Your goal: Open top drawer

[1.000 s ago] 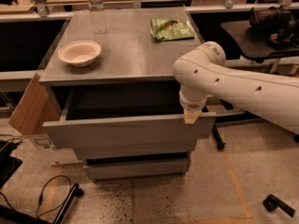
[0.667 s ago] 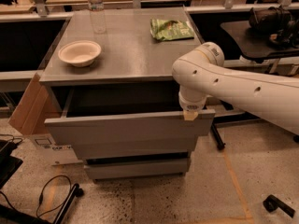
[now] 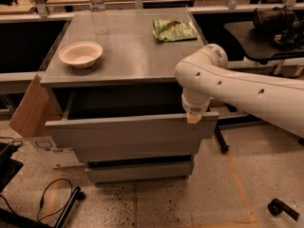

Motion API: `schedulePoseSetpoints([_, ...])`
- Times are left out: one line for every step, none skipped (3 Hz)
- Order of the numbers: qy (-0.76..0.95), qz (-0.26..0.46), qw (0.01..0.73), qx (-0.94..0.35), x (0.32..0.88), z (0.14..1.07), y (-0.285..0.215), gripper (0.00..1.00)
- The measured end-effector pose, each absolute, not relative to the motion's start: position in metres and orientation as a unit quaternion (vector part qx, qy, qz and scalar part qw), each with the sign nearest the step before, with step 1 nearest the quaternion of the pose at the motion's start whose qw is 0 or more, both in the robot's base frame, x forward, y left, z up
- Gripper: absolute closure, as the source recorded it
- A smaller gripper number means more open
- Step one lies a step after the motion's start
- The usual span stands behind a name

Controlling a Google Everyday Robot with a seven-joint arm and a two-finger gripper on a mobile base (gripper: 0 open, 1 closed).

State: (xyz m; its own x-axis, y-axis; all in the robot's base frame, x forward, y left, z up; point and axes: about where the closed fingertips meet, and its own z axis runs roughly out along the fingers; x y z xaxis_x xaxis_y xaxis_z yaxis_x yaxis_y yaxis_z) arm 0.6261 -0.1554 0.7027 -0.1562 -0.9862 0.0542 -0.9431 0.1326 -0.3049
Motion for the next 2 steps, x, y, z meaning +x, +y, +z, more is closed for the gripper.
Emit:
schedulePoseSetpoints([0.748,-0.135,0.079,-0.645,0.6256,0.7015,-0.1558,0.12])
schedulePoseSetpoints([0.748,-0.134,0.078,-0.645,0.6252,0.7006,-0.1561,0.0])
